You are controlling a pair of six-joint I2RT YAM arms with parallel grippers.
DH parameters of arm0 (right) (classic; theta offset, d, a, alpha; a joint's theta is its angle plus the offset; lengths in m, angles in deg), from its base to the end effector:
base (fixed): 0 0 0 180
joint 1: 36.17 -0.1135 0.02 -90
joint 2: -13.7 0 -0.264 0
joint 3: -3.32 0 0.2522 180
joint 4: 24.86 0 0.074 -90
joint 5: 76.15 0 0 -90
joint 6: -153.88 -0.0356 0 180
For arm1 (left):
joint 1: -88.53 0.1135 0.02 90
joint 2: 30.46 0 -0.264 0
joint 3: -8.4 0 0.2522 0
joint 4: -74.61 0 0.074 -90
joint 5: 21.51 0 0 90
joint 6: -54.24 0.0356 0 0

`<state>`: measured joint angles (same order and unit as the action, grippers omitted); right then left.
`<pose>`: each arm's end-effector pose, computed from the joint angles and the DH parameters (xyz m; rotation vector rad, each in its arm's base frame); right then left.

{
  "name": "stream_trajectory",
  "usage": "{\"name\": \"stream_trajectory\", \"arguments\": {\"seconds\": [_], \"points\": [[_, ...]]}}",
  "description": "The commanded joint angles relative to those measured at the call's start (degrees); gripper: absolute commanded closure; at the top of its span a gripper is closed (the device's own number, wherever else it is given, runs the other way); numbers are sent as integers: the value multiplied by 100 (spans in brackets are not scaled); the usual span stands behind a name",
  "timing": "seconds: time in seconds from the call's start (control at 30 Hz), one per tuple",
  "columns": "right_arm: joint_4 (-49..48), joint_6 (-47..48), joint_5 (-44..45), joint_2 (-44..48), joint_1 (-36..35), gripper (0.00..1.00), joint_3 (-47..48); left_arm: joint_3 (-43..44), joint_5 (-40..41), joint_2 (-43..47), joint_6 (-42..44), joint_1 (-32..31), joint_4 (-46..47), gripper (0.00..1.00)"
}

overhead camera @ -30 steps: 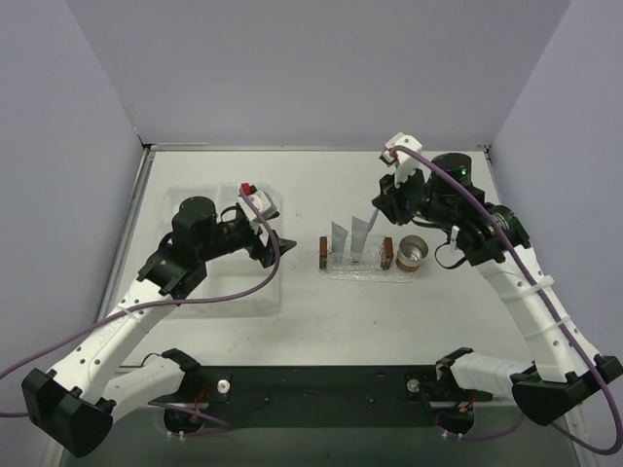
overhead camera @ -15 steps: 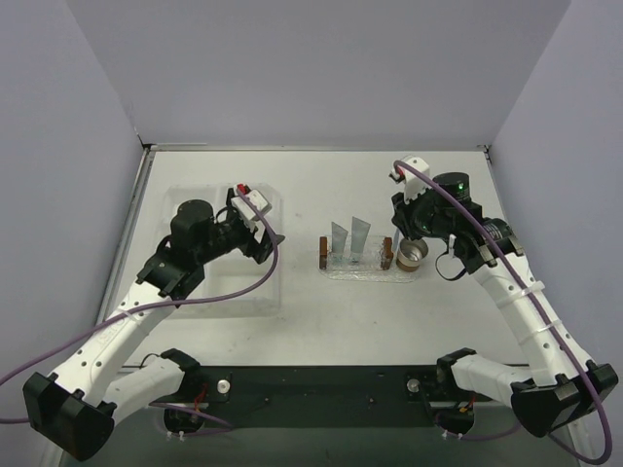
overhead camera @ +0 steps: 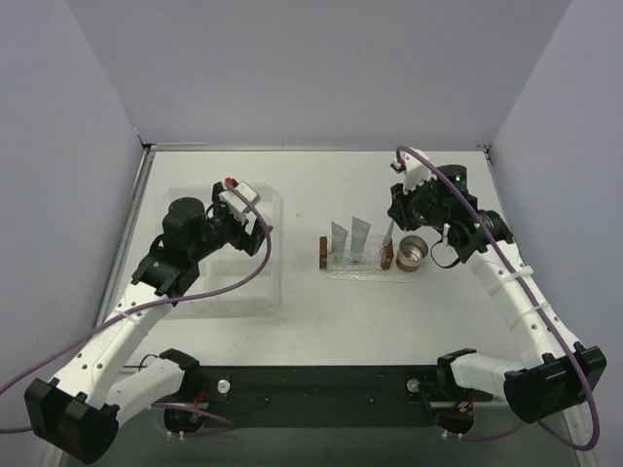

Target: Prepare toiletry sets of a toothbrush and toothpaste on the tray

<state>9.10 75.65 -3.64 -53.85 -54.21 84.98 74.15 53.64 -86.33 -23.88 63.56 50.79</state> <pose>0.2490 0.0923 0.3823 -0.6893 1.7893 0.3660 0.2006 -0.1035 0.3492 0.7488 1.6628 -0.3966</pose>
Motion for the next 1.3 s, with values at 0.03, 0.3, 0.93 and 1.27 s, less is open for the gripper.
{"name": "stream_trajectory", "arguments": {"seconds": [0.03,0.3,0.93,1.27], "points": [[-465,-175,-237,-100,11,100,-180,22,44,112,16,71,163,12],[-843,-228,-298,-214,20,100,-400,31,-105,51,69,98,101,12],[-1151,-368,-439,-540,38,100,-602,66,-194,7,130,133,40,12],[-1501,-386,-430,-549,46,100,-901,22,-211,15,148,142,40,12]]}}
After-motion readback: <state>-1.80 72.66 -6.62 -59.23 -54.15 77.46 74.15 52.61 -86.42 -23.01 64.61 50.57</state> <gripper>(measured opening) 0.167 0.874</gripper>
